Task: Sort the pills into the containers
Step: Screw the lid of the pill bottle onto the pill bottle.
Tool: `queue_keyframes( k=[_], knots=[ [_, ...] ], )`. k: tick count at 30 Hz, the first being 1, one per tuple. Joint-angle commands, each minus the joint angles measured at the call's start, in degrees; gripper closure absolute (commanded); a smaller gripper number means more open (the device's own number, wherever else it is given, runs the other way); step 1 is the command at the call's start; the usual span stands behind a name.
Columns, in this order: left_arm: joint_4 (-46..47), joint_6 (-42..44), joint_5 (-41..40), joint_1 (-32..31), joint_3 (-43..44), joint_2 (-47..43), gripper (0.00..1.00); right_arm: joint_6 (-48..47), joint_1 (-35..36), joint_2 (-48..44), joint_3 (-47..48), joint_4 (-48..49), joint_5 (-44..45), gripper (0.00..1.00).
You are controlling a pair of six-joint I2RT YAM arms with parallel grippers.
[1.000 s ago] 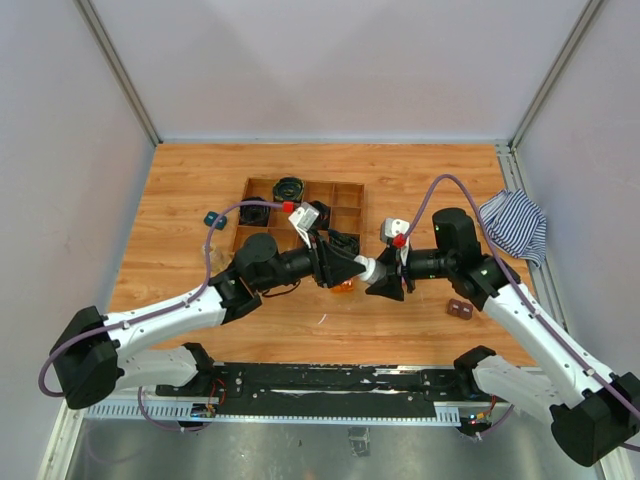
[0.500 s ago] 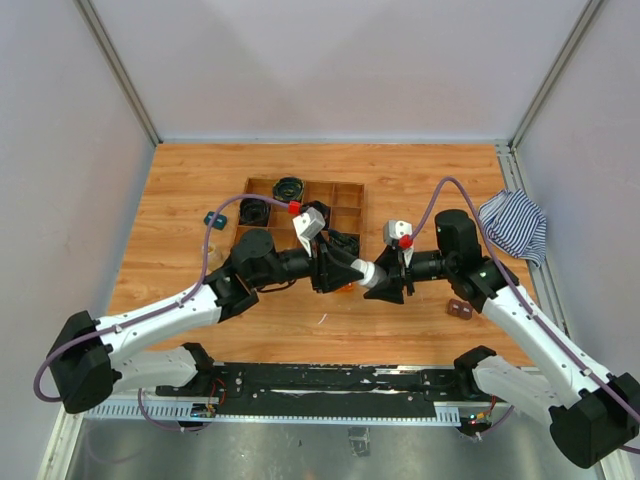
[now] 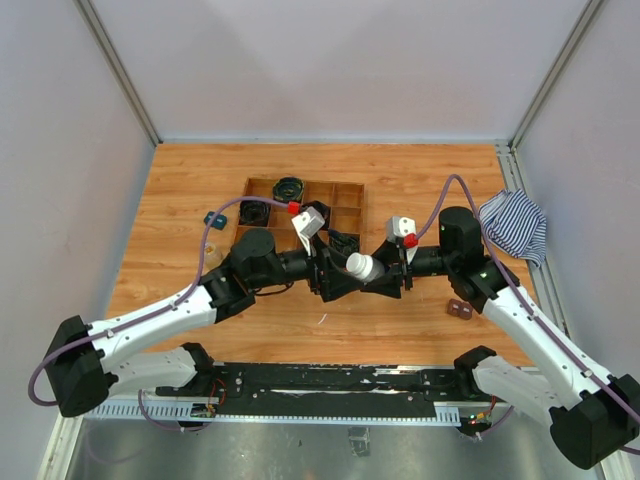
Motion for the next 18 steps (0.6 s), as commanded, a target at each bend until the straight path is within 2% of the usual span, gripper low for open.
queue_keyframes(
  k=[1,5,11,18],
  knots=[
    [-2.1,-2.1,-1.7,-0.3,0.1,-2.4,0.15,-0.2,0.0,-0.5,1.6,2.7,-1.5,0.99],
    [-2.0,-2.7,-3.0,-0.3,-1.6,-5.6,0.04,-0.9,0.0,-0.5,1.9,1.9,-1.5,0.99],
    [4.5,-6.5,-2.2,-0.3,-9.4,-16.8,0.03,-3.1,-0.1,-1.6,2.3,0.3,-1.7,1.0],
    [15.9,-15.6,-12.6,-0.3,-20.7,-30.5,0.01,-4.9,-1.5,-1.5,1.7,0.4,-5.0,0.99]
  ],
)
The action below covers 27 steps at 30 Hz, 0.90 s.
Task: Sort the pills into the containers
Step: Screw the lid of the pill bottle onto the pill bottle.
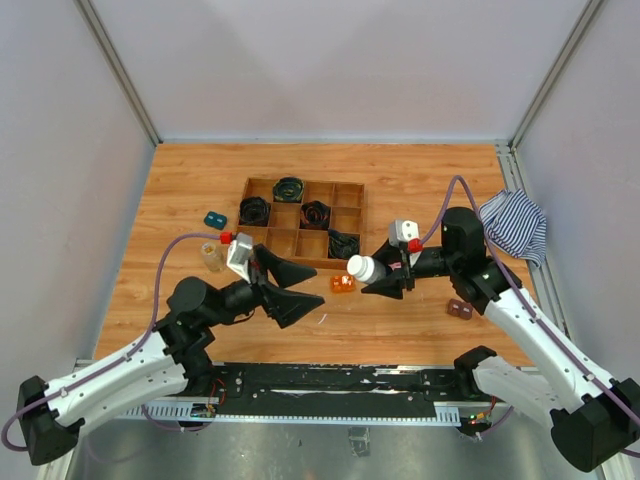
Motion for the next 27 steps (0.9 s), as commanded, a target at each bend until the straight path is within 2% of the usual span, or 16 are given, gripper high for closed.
queue_keyframes(
  k=[1,6,11,19,27],
  knots=[
    [10.2,-7.9,-8.0,-0.1,-4.3,-5.4,0.01,-2.3,-1.7,-0.5,1.5,0.0,-3.6,0.99],
    [12.7,-12.3,-14.6,-0.2,-5.5,-5.2,0.01,-2.7,-3.1,-0.5,1.3,0.0,-4.4,0.99],
    [8.5,-11.0,-21.9,-1.1,-2.1,-0.7,0.04,-2.8,-3.6,-0.3,1.2,0.1,-4.3,1.0],
    [-3.6,-3.0,-41.8,-12.1,10.5,11.7,0.06,-3.0,-3.6,0.0,1.1,0.1,-3.1,0.99],
    [-5.7,-3.5,-46.1,-15.1,15.2,17.3,0.09,-3.2,-3.7,0.5,1.1,-0.1,-2.2,0.99]
  ],
)
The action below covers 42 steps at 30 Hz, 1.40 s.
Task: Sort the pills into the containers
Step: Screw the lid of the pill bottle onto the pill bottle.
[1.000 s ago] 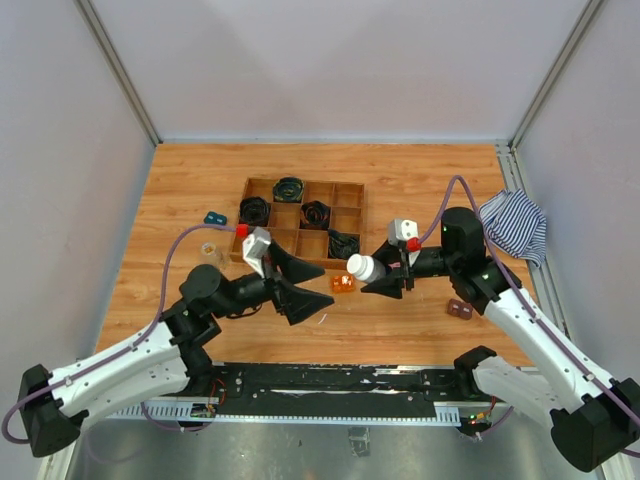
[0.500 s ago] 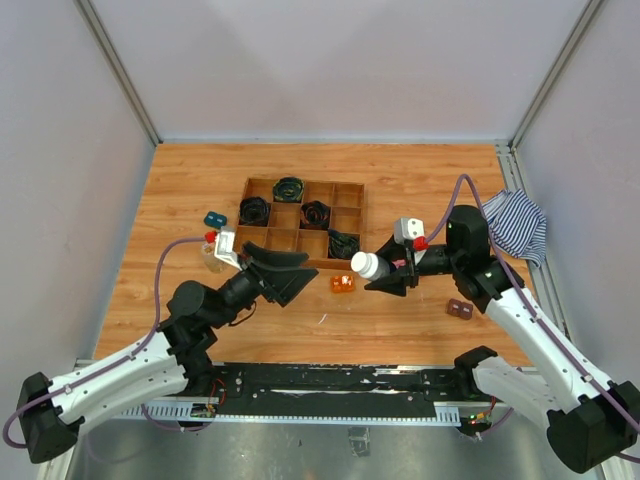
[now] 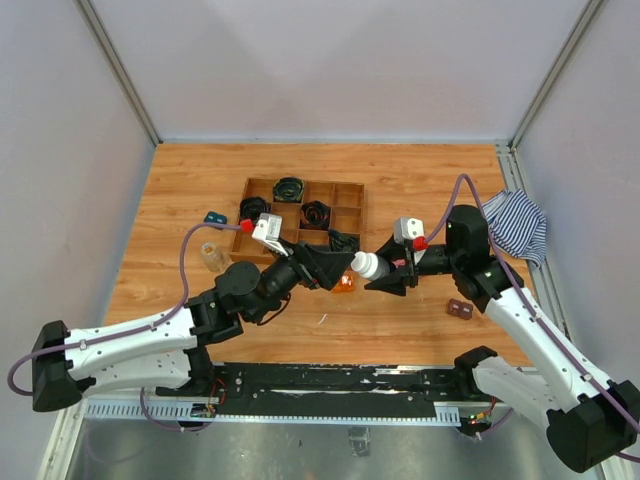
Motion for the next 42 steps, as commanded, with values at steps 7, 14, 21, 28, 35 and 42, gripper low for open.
queue_keyframes(
  k=[7,14,21,28,35,42],
  knots=[
    [-1.8,1.0,-3.4,-1.3,5.1,5.4,0.15,-1.3,-0.6,0.5,1.2,-0.3,0.5,0.99],
    [-1.9,1.6,-1.7,-2.8,7.3,6.8,0.19,-1.4,-0.6,0.8,1.3,-0.4,1.0,0.99],
    [-1.8,2.2,-0.8,-3.4,7.8,7.2,0.27,-1.5,-0.6,0.8,1.3,-0.5,1.3,0.99],
    [-4.2,3.4,-0.9,-4.3,9.6,8.9,0.36,-1.6,-0.6,1.1,1.4,-0.7,1.4,1.0],
    [-5.1,3.6,-0.7,-4.9,10.3,10.0,0.49,-1.6,-0.6,1.2,1.4,-0.8,1.5,1.0],
    [-5.4,3.8,0.2,-4.9,10.1,10.5,0.62,-1.6,-0.6,1.1,1.3,-0.7,1.0,0.99]
  ],
)
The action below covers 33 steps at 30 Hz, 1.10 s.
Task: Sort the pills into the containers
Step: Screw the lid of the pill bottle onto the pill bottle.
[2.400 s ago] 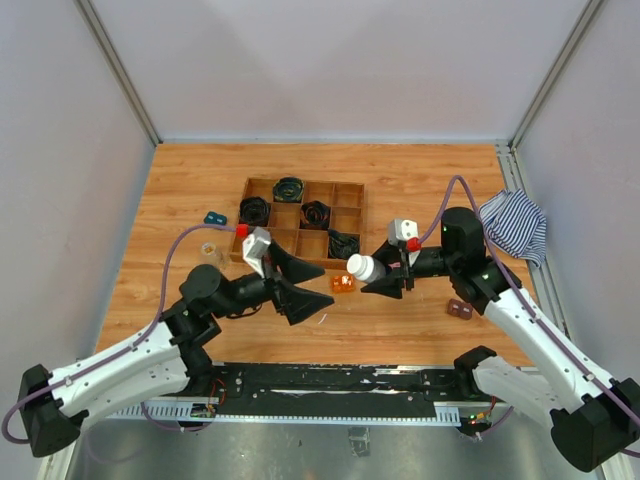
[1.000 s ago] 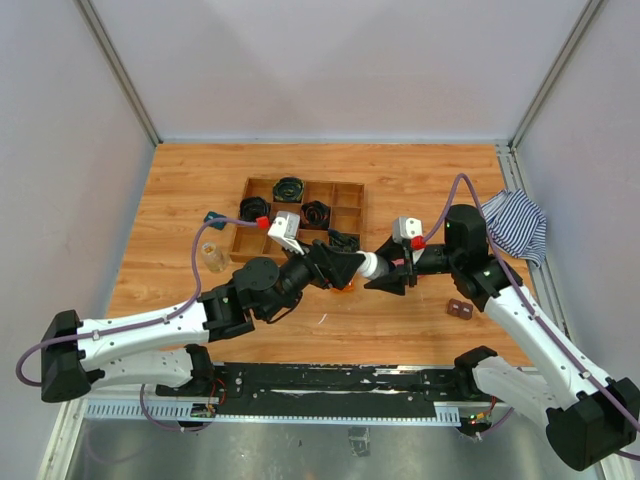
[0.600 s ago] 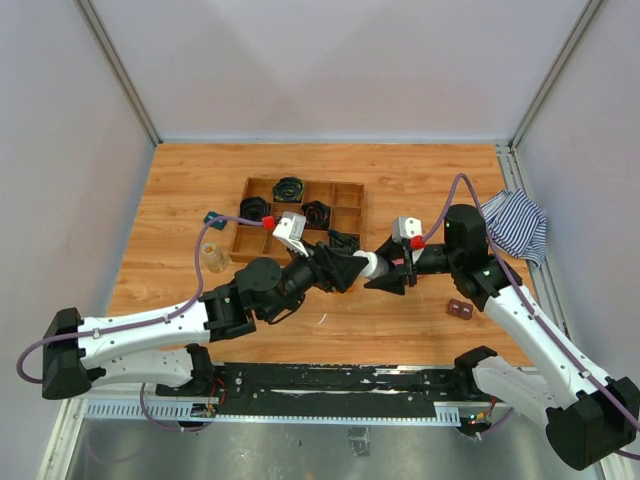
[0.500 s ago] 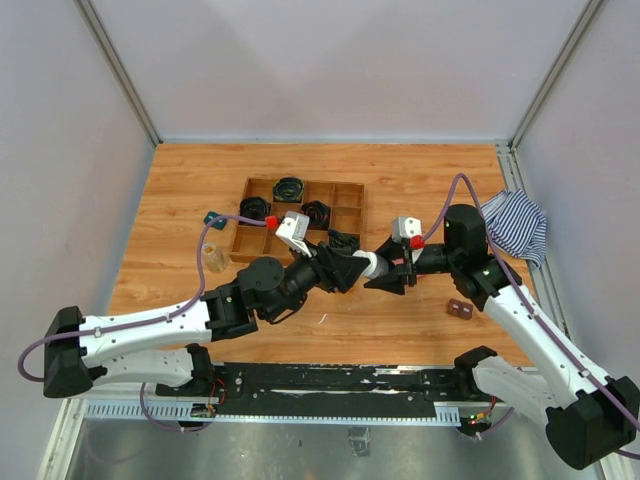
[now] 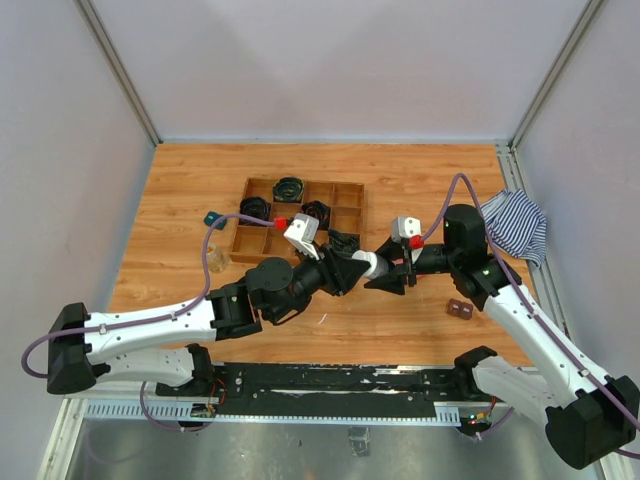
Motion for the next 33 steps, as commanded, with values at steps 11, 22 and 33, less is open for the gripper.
queue_keyframes(
  k=[11,22,33],
  knots=[
    [13.2,18.1,18.7,-0.5,-8.3,-2.8,0.77,-0.1,-0.6,-0.7,0.7,1.3,-4.2,0.99],
    [10.0,44.6,40.5,1.5,-10.6,-1.8,0.74,-0.1,-0.6,-1.4,0.5,1.7,-6.4,0.99],
    [10.8,42.3,48.8,10.2,-8.4,-4.5,0.09,-0.5,-0.6,-1.7,0.5,1.4,-6.7,0.99]
  ],
)
